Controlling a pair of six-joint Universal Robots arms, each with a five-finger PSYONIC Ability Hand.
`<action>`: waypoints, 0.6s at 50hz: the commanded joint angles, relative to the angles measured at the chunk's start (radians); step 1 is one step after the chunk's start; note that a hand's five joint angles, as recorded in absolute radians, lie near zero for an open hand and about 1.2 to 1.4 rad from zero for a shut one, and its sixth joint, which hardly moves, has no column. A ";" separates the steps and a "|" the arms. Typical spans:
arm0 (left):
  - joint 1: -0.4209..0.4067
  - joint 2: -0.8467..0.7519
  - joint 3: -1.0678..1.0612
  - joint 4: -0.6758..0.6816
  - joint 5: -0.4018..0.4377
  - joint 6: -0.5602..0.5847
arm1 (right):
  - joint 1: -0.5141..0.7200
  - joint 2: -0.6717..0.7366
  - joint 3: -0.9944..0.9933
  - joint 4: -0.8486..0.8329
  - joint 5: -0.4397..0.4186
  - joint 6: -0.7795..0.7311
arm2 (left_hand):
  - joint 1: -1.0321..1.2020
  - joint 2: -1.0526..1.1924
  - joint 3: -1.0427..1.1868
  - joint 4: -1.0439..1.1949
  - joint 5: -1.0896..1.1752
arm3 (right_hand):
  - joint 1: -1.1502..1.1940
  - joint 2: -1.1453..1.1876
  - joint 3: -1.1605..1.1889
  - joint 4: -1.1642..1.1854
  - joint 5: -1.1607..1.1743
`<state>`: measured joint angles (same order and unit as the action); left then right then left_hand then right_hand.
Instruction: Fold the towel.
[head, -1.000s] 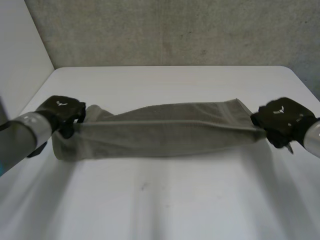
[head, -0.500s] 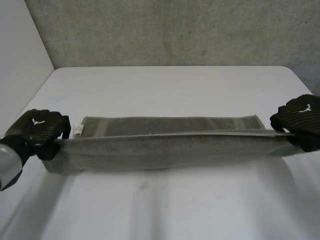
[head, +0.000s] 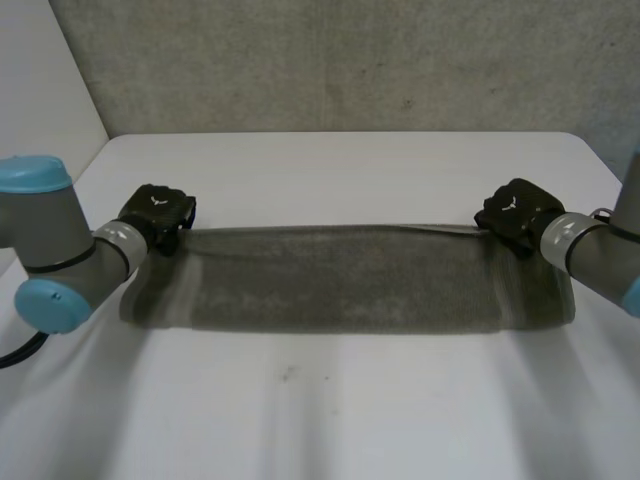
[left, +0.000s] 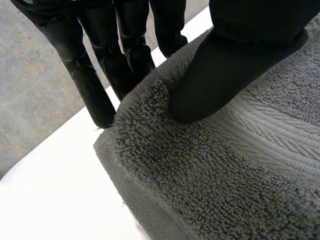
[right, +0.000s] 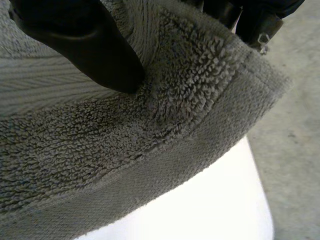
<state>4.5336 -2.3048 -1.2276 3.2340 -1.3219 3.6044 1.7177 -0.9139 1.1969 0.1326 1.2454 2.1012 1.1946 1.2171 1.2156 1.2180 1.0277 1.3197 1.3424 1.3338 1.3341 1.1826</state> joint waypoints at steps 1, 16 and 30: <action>-0.008 -0.090 0.109 -0.002 -0.008 0.000 | 0.008 0.067 -0.030 -0.102 0.016 -0.004 | 0.202 0.179 0.181 0.178 0.194 | 0.077 0.054 0.062 0.062 0.039; -0.057 -0.088 0.123 -0.002 -0.014 0.123 | 0.016 0.130 -0.158 -0.114 0.131 0.051 | -1.020 -1.043 -1.041 -1.044 -1.028 | -1.145 -1.168 -1.159 -1.160 -1.183; -0.070 0.209 -0.089 -0.003 -0.082 0.053 | 0.005 -0.197 0.001 -0.099 0.120 0.373 | -1.010 -1.033 -1.031 -1.034 -1.018 | -1.145 -1.168 -1.159 -1.160 -1.183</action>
<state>4.4649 -2.2188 -1.1879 3.2267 -1.4036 3.7197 1.7266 -0.9713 1.0805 0.0277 1.3717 2.3908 0.1757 0.1703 0.1700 0.1694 0.0333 0.2335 0.2407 0.2428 0.2618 0.0594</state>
